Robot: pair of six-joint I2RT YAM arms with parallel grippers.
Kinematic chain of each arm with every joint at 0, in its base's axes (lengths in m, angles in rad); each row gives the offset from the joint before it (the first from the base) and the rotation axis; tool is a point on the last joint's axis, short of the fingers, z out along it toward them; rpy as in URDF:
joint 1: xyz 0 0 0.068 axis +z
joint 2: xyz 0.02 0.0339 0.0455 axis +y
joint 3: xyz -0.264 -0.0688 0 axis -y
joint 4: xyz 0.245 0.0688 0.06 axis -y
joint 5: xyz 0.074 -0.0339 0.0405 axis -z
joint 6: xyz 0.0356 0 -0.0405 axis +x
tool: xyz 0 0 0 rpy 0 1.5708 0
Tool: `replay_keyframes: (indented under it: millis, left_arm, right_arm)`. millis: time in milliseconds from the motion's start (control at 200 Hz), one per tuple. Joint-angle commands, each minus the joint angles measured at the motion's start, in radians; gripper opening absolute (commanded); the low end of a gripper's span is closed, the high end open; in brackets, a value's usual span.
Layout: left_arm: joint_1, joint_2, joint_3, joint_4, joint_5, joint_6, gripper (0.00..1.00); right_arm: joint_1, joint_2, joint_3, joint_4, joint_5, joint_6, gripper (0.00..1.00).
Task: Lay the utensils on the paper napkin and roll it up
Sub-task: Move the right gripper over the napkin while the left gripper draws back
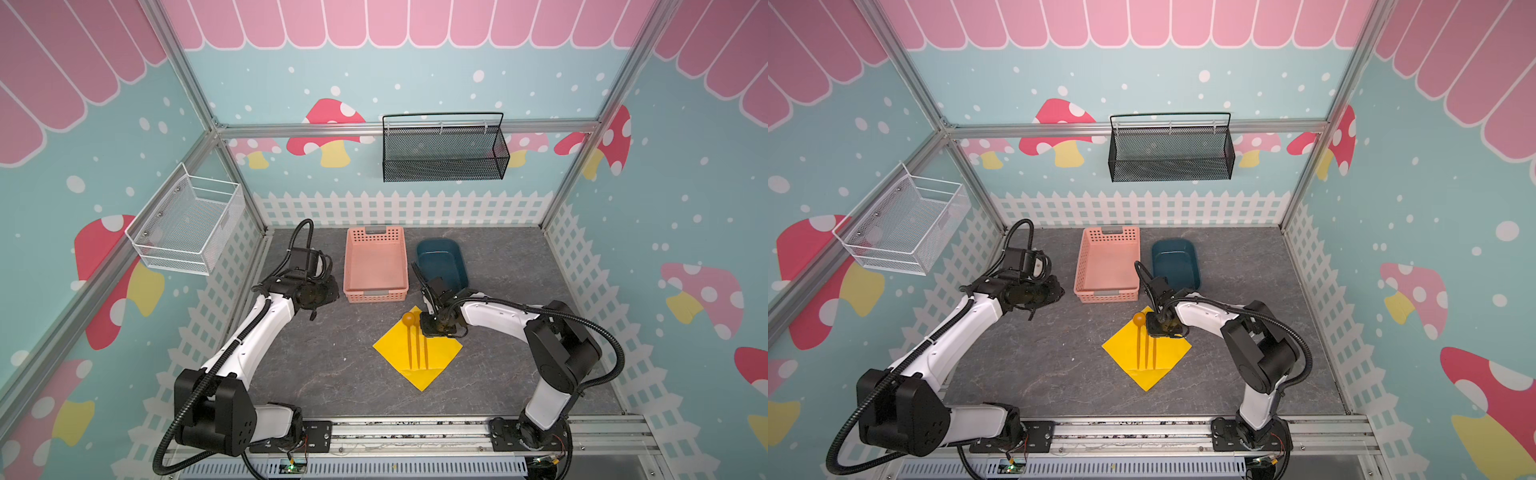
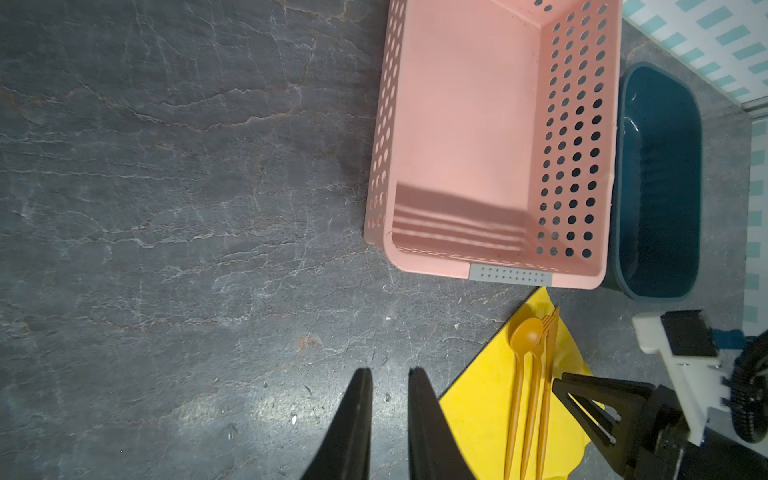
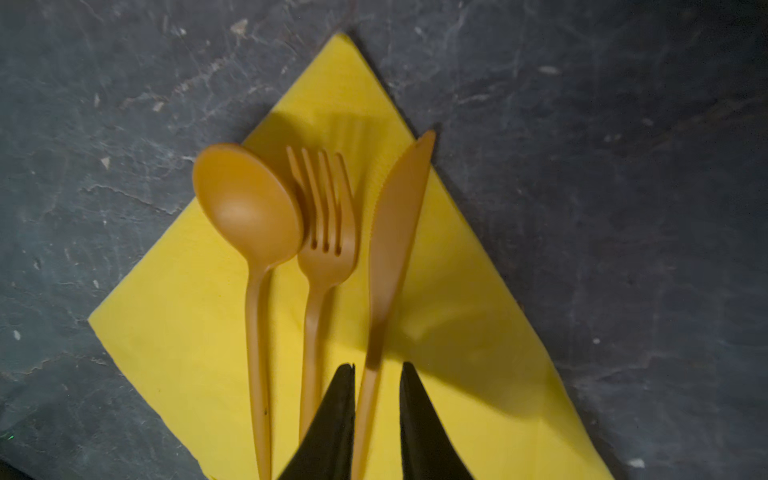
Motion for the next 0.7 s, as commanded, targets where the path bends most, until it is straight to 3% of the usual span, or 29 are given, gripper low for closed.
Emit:
replay_keyframes:
  millis: [0,695]
  left_arm:
    - [0.009,-0.009,-0.008,0.02,0.019,0.0,0.2]
    - [0.024,-0.044,-0.022,0.007,-0.042,0.003,0.21]
  right_arm:
    - [0.017,0.022,0.018,-0.047,0.028,0.062,0.21]
    - [0.028,0.049,0.028,-0.053,0.03,0.082,0.16]
